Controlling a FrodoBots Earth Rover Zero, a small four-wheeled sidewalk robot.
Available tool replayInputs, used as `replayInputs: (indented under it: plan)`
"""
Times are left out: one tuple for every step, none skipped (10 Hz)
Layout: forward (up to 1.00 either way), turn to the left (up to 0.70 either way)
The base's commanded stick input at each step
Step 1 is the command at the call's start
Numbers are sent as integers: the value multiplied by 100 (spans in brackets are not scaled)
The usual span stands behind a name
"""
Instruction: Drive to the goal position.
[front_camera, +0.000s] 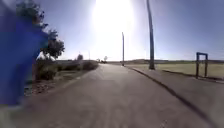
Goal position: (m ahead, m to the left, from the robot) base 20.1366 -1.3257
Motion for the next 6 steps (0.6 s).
replayInputs:
  plan:
    - [100,0]
    - [100,0]
    - [100,0]
    - [100,0]
    - [100,0]
    - [100,0]
